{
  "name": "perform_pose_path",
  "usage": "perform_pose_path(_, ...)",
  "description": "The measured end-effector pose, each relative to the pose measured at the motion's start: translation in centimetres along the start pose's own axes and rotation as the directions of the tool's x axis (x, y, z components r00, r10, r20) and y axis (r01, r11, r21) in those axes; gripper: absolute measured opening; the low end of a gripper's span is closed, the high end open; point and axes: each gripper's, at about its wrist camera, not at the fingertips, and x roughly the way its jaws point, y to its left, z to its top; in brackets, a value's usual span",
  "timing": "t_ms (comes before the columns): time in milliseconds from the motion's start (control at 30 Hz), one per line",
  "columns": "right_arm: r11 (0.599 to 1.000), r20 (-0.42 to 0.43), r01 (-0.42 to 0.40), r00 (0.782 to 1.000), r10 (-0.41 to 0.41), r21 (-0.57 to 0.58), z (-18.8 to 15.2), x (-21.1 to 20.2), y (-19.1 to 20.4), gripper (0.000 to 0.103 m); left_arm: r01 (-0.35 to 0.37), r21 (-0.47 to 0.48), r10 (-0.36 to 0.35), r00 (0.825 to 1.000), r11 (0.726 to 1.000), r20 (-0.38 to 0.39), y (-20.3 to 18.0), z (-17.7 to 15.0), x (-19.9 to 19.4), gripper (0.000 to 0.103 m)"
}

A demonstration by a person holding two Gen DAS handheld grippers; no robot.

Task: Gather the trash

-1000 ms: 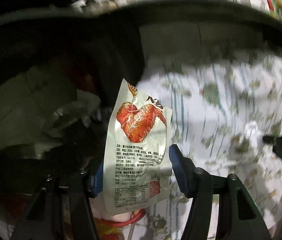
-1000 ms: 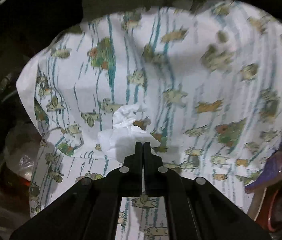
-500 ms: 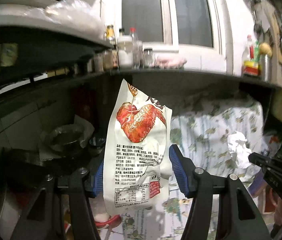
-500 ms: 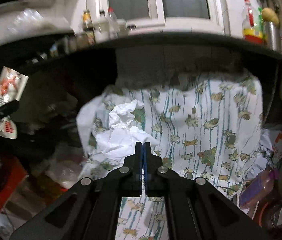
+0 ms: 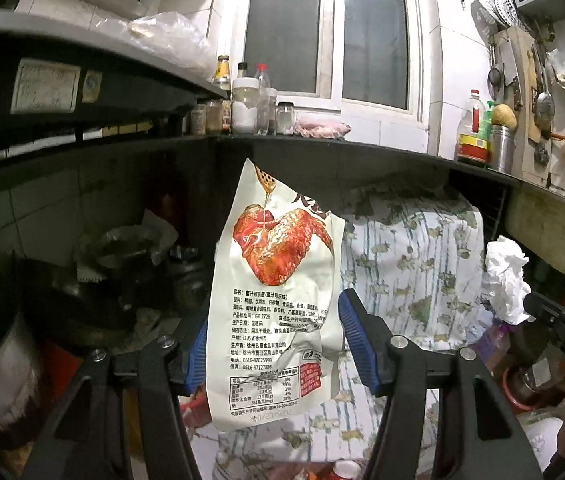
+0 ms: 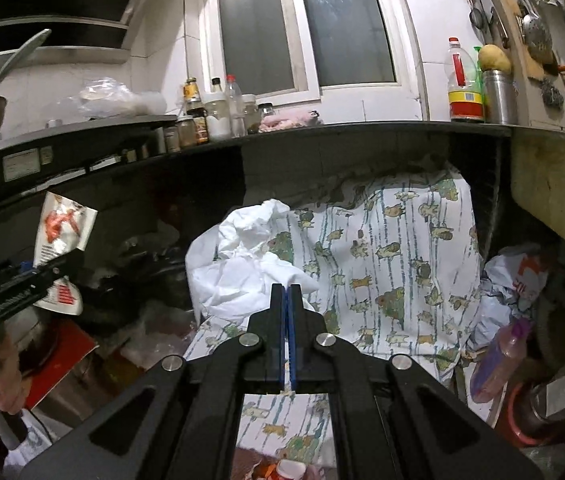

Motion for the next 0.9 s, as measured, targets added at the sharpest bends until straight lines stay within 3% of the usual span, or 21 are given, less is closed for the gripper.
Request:
perform_pose_path(267,0.999,-0.051,-0.054,0.997,0.054,0.0,-2.2,-0.5,1.0,0.001,0.015,-0.029,-0.016,0.999,0.999,-0.045,0.2,-2.8,-0.5,0.061)
perform_pose_path(500,0.998,-0.129,-0.065,0.99,0.064,-0.001,-5.0,0.5,1.3,0.001,0.037,-0.051,-0.044,0.989,0.998,-0.138,0.1,-6.0,1.5,0.061)
perform_pose_path(633,0.999,-0.199,-0.017,0.98,0.009,-0.036,-7.2,2.8,1.0,0.001,0.044,-0.049,-0.052,0.982,0.998,-0.179,-0.2,-7.4,2.8,0.061)
perform_pose_path(733,0.999,-0.266,-0.038,0.963,0.042,0.018,-8.3,4.5,-0.1,0.001,0.045,-0.056,-0.057,0.975,0.997,-0.216,-0.2,-8.5,4.0,0.061)
perform_pose_path(900,1.0,-0.313,-0.016,0.95,0.017,0.006,-9.9,6.1,-0.5,0.001,0.036,-0.056,-0.05,0.962,0.998,-0.269,-0.1,-10.4,5.8,0.061)
